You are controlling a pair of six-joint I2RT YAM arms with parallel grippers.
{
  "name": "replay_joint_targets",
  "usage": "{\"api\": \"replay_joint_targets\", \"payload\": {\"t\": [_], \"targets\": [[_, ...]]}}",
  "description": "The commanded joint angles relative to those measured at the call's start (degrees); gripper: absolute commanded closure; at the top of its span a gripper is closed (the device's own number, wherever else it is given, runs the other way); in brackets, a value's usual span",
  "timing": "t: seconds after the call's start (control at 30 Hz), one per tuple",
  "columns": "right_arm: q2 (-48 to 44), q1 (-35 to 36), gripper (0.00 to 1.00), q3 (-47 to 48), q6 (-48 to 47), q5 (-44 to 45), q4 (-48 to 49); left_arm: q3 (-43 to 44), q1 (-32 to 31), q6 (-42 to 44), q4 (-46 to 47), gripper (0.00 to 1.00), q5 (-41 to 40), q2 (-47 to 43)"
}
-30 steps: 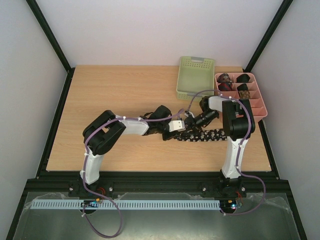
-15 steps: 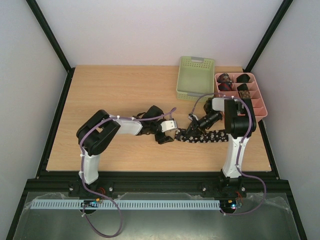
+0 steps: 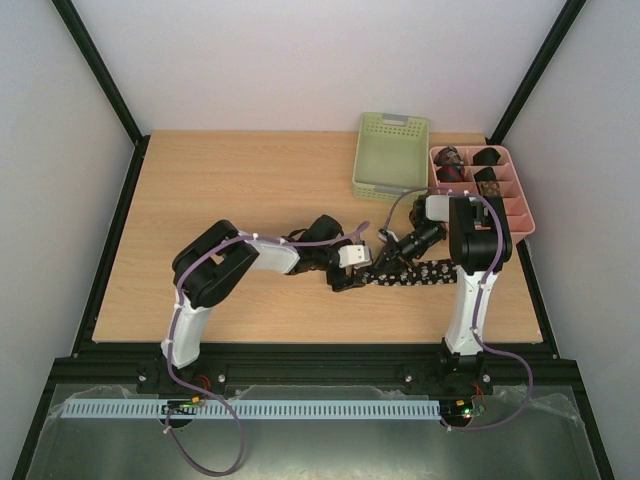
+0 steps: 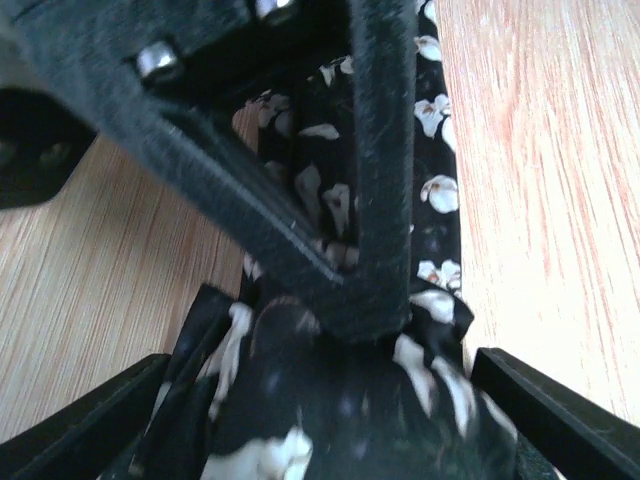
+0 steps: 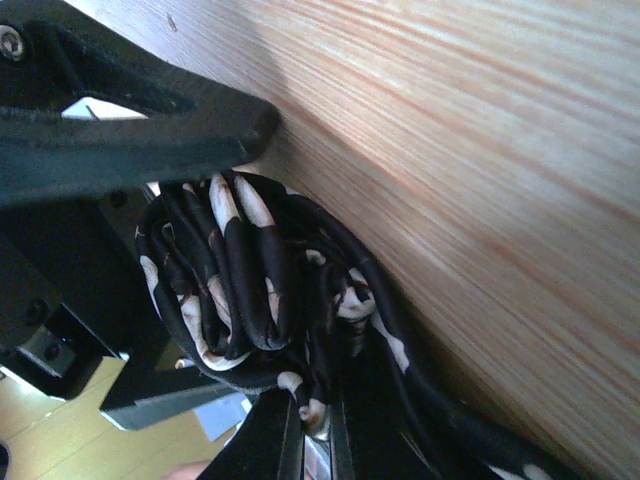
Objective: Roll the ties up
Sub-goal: Roll the tie at the center of the board.
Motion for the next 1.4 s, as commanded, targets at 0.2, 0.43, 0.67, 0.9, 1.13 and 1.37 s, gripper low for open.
{"api": "replay_joint_targets", "payload": {"t": [0.2, 0.43, 0.67, 0.9, 1.13, 1.37], "targets": [[6.95, 4.24, 0.99, 9.79, -3.07, 4.67, -4.07, -7.32, 1.82, 8.61, -8.59, 0.5, -0.1, -1.87], [3.78, 4.29, 0.72, 10.48, -4.18, -2.61, -7.69, -9.66, 2.51, 3.26, -8.49, 0.64, -2.34, -2.46], [2.44, 6.59, 0.71, 7.39, -2.37, -5.69, -5.62, -8.98, 2.51, 1.41, -8.54, 0.64, -2.44, -1.71], [1.26, 6.44, 0.99, 6.32, -0.96, 0.14, -3.28, -9.93, 3.57, 0.25, -8.25, 0.49, -1.69, -2.53], [2.48, 6.27, 0.99, 3.22, 1.25, 12.09, 2.81, -16.02, 7.42, -1.4, 0.53, 0.24, 5.86, -8.81], [4.04, 6.4, 0.99, 3.26, 3.61, 14.75, 4.32, -17.0, 6.01, -7.38, 11.11, 0.22, 6.06, -6.48]]}}
